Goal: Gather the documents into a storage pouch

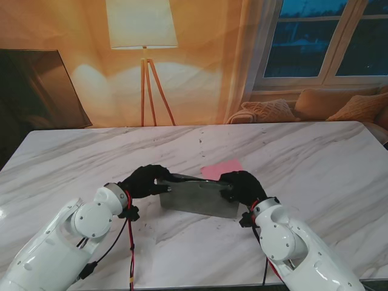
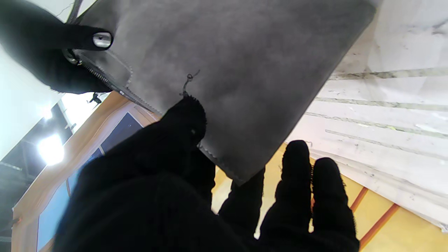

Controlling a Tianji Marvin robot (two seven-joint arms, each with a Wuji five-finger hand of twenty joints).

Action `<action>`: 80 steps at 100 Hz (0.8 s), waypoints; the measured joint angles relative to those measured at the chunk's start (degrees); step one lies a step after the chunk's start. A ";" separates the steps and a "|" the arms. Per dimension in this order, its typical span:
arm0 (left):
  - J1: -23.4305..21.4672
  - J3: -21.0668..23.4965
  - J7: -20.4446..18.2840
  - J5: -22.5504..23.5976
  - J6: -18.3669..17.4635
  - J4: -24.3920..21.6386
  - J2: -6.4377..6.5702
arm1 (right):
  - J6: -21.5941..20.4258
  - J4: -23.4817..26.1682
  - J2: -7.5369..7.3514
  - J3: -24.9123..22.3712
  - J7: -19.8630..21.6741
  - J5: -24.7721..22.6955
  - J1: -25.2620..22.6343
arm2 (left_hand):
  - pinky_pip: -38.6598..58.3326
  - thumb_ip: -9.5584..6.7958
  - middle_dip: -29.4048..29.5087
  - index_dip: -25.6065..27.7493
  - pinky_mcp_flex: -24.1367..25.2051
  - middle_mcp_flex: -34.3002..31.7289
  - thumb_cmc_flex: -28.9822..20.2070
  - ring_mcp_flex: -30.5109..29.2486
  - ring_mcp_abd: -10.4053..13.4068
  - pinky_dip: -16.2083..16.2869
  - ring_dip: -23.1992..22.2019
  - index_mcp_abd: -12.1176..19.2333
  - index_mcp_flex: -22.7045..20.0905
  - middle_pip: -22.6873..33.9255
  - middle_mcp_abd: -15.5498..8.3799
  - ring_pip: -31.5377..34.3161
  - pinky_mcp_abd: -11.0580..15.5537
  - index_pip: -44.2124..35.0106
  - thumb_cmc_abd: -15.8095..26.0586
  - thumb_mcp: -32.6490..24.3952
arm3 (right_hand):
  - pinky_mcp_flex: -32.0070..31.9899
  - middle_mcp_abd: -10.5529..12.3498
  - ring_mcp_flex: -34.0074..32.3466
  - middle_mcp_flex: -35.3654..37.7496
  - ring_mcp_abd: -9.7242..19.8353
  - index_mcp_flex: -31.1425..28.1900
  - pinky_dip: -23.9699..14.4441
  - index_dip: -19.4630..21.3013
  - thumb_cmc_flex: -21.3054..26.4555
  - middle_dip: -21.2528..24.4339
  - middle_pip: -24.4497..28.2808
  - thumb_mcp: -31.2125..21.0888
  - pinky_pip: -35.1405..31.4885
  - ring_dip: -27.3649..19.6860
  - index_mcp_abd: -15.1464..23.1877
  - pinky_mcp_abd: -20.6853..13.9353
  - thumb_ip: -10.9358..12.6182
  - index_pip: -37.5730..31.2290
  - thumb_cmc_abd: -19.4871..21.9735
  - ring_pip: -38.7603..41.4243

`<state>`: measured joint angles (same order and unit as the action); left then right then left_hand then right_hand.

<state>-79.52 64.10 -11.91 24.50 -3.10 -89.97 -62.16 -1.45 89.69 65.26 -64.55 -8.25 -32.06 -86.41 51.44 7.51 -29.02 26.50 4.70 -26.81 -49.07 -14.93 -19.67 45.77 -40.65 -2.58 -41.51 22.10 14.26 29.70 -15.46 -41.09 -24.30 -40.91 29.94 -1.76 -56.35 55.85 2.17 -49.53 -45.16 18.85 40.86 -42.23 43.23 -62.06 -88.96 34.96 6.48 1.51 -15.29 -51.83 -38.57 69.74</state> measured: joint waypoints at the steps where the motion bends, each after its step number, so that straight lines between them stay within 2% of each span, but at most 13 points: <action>1: 0.01 0.00 0.01 0.34 0.00 0.02 0.00 | 0.00 0.01 0.00 0.00 0.04 0.00 0.00 | 0.20 0.00 -0.10 -0.01 0.00 -0.18 0.00 -0.01 -0.05 0.00 0.00 0.00 0.00 0.73 0.00 0.00 -0.02 -0.03 0.00 0.00 | -0.01 0.00 0.02 -0.05 0.00 0.06 0.03 0.00 0.00 0.00 -0.07 0.05 0.26 0.00 0.00 0.00 0.00 0.00 0.27 -0.42; 17: 0.47 -0.22 0.10 3.59 -0.60 0.87 0.12 | 0.27 0.16 -0.03 -0.01 0.50 0.12 0.03 | 3.79 0.16 -0.04 -1.51 -1.71 -4.23 -0.98 -3.46 -1.52 -0.12 0.18 0.95 0.00 0.03 0.02 0.90 -1.41 -0.18 -2.37 -2.24 | -1.47 -0.47 1.29 -1.76 -0.14 0.77 0.43 0.00 -0.76 -0.01 -0.94 0.05 1.85 -0.39 0.08 0.02 -0.01 -0.20 1.15 -2.83; 18: 0.51 -0.23 0.12 3.67 -0.67 0.93 0.13 | 0.33 0.17 -0.03 -0.01 0.57 0.20 0.04 | 4.47 0.76 -0.02 -1.65 -2.06 -4.51 -1.52 -4.01 -1.61 -0.14 0.19 1.34 0.00 0.78 0.02 1.22 -1.57 -0.18 -2.41 -2.31 | -1.59 -0.48 1.29 -1.76 -0.14 0.77 0.45 0.00 -0.76 -0.01 -0.94 0.05 1.96 -0.39 0.08 0.02 -0.01 -0.20 1.22 -2.87; 23: 0.74 -0.35 0.18 4.03 -1.09 1.29 0.20 | 0.56 0.19 -0.03 0.02 0.91 0.80 0.13 | 7.48 1.52 0.04 -2.04 -4.09 -7.22 -2.10 -6.90 -2.05 -0.14 0.05 1.59 -0.83 1.13 0.02 3.43 -2.32 -0.55 -3.03 -3.09 | -2.15 -0.59 1.91 -2.33 -0.17 0.98 0.56 0.00 -0.78 -0.01 -1.00 0.18 2.41 -0.41 0.08 0.02 -0.02 -0.20 1.62 -3.59; 32: 1.18 -0.65 0.17 4.22 -1.86 1.79 0.37 | 0.75 0.20 -0.05 0.13 1.33 1.28 0.33 | 15.03 2.11 -0.11 -2.85 -7.65 -12.04 -3.35 -11.17 -2.24 0.60 -2.15 1.60 -3.05 4.25 0.02 9.06 -3.13 -2.14 -3.90 -3.91 | -2.88 -0.75 2.92 -3.00 -0.47 0.98 1.02 0.04 -0.78 0.41 -1.76 0.33 3.63 -0.63 0.08 0.25 -0.02 -0.25 1.65 -5.82; 38: 1.49 -0.93 0.19 4.58 -2.48 2.17 0.47 | 0.75 0.20 -0.09 0.14 1.62 1.26 0.41 | 18.91 2.19 -5.87 -3.51 -11.27 -17.40 -4.61 -15.00 -2.21 1.39 -4.27 1.58 -3.95 4.26 0.08 14.12 -3.66 -4.33 -3.77 -5.25 | -3.52 -0.90 3.70 -4.15 -0.52 0.98 1.10 0.17 -1.32 0.66 -2.32 0.33 4.51 -0.86 0.07 0.50 0.05 -0.31 1.67 -7.39; 42: 1.64 -1.07 0.51 5.23 -3.00 2.45 0.49 | 0.74 0.20 -0.14 0.14 1.82 1.16 0.44 | 20.58 3.02 -8.89 -3.69 -13.31 -20.04 -5.89 -17.02 -2.17 2.16 -5.37 1.57 -4.67 4.16 0.24 16.95 -3.92 -5.47 -4.49 -5.29 | -4.07 -0.99 4.01 -4.61 -0.54 1.20 1.17 0.26 -1.84 1.04 -2.50 0.33 5.12 -1.30 0.07 0.52 0.08 -0.57 1.71 -8.07; 56: 1.64 -1.15 1.74 7.22 -3.60 2.73 0.48 | 0.49 0.38 -0.19 -0.29 2.59 1.08 0.35 | 23.78 3.40 -13.71 -3.87 -17.42 -24.98 -7.27 -20.47 -2.11 4.76 -7.95 1.58 -5.81 2.76 0.95 23.22 -4.67 -7.86 -5.17 -5.27 | -6.07 -1.19 5.59 -7.36 -0.62 3.70 1.73 0.51 -5.42 2.67 -3.25 0.35 7.33 -1.86 0.75 0.57 0.18 -0.94 2.47 -11.76; 58: 1.61 -1.10 1.80 7.29 -3.60 2.72 0.47 | 0.45 0.45 -0.19 -0.42 2.67 1.08 0.30 | 23.96 4.02 -14.42 -3.82 -17.68 -25.54 -7.79 -20.65 -2.11 4.93 -8.30 1.58 -5.86 3.31 1.30 23.83 -4.73 -7.93 -5.17 -5.27 | -6.49 -1.33 6.48 -8.38 -0.62 4.38 1.74 0.77 -6.06 2.76 -3.23 0.35 7.70 -1.94 0.85 0.58 0.18 -0.89 2.47 -12.14; 63: 1.42 -0.89 2.24 7.57 -3.57 2.67 0.43 | 0.38 0.64 -0.19 -0.79 2.73 1.10 0.17 | 24.54 4.34 -16.53 -3.46 -18.28 -26.32 -8.51 -20.85 -2.11 5.60 -9.37 1.59 -6.06 3.25 1.43 25.47 -4.84 -8.01 -5.24 -5.21 | -7.34 -1.51 7.88 -9.76 -0.63 6.42 1.74 0.96 -7.70 4.01 -3.23 0.35 8.56 -2.04 0.95 0.60 0.12 -0.81 2.74 -13.47; 70: 0.96 -0.53 3.98 8.14 -3.49 2.63 0.29 | 0.22 0.81 -0.19 -1.18 2.64 1.11 0.06 | 25.17 4.34 -19.03 -2.35 -18.96 -26.27 -10.24 -21.99 -2.06 6.38 -11.08 1.59 -6.09 2.85 1.50 26.86 -5.01 -8.74 -5.29 -5.19 | -8.58 -1.94 9.19 -12.22 -0.63 7.35 1.74 2.94 -10.44 6.25 -3.44 0.30 10.02 -2.05 0.95 0.60 0.13 3.54 3.30 -15.01; 80: 0.16 0.09 6.83 9.14 -3.39 2.64 0.02 | 0.03 0.91 -0.19 -1.50 2.16 1.07 0.05 | 25.57 4.34 -21.08 -0.91 -19.48 -26.37 -11.60 -22.64 -2.04 7.11 -12.42 1.24 -6.30 2.88 2.13 27.67 -5.13 -9.91 -5.99 -5.17 | -10.59 -1.85 11.60 -15.60 -0.63 7.95 1.74 6.57 -14.39 6.98 -4.73 -0.17 12.01 -2.08 0.71 0.60 0.94 10.70 3.45 -17.24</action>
<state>-79.36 64.18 -5.08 33.63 -6.50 -87.34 -62.14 -1.42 90.60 65.06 -66.05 -6.09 -30.99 -86.36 77.00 11.84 -50.10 25.59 -14.78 -53.18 -60.67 -37.57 -21.72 52.88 -53.07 -1.35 -47.81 24.98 16.38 57.37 -20.59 -50.99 -30.29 -46.08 19.35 -3.61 -44.75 40.25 1.54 -41.57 -43.42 25.42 26.47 -35.25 38.50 -62.23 -76.96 32.88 7.19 2.11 -14.35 -41.12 -35.12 52.50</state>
